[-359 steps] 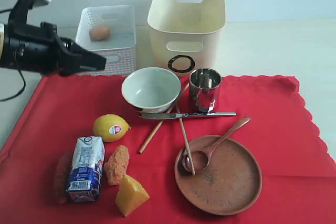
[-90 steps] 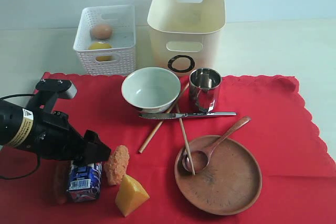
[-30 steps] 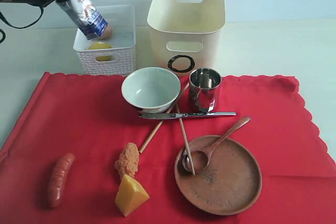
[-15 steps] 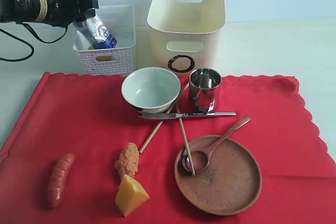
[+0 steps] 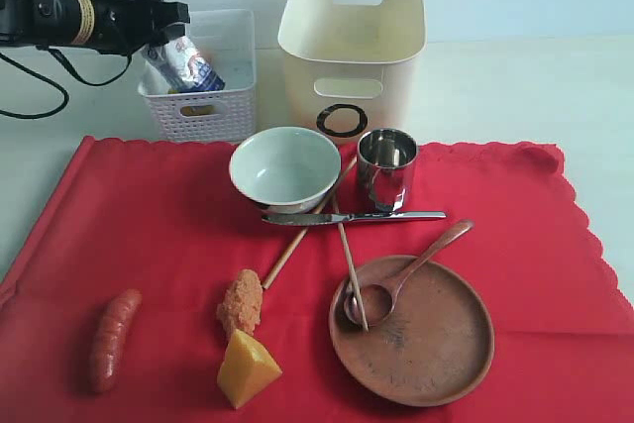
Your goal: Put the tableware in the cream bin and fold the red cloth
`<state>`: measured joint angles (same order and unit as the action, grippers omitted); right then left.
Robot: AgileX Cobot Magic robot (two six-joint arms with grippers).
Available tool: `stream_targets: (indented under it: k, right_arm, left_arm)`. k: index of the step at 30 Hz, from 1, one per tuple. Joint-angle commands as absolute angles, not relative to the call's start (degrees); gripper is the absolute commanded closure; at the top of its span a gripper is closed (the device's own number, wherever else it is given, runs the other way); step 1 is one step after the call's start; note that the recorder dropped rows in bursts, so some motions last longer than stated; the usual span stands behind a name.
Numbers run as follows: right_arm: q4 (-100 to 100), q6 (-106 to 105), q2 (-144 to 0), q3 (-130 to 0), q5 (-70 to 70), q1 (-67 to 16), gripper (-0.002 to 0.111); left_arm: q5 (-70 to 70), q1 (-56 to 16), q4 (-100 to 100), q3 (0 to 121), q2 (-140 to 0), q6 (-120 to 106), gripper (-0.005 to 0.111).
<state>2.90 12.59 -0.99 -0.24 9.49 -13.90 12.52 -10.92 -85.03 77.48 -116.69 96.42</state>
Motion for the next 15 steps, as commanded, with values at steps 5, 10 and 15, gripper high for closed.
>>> stream_targets:
  k: [5, 10, 15]
  right_arm:
    - [3.07, 12.67, -0.56, 0.0, 9.38, -14.02, 0.108]
    - [3.07, 12.67, -0.56, 0.0, 9.38, -14.02, 0.108]
    - [3.07, 12.67, -0.56, 0.0, 9.38, -14.02, 0.108]
  left_arm:
    - [12.69, -10.82, -84.47, 78.07, -116.34, 96.13, 0.022]
    - [13.77, -10.82, -84.59, 78.07, -115.64, 96.13, 0.019]
    - [19.24, -10.82, -85.03, 78.07, -114.47, 94.11, 0.019]
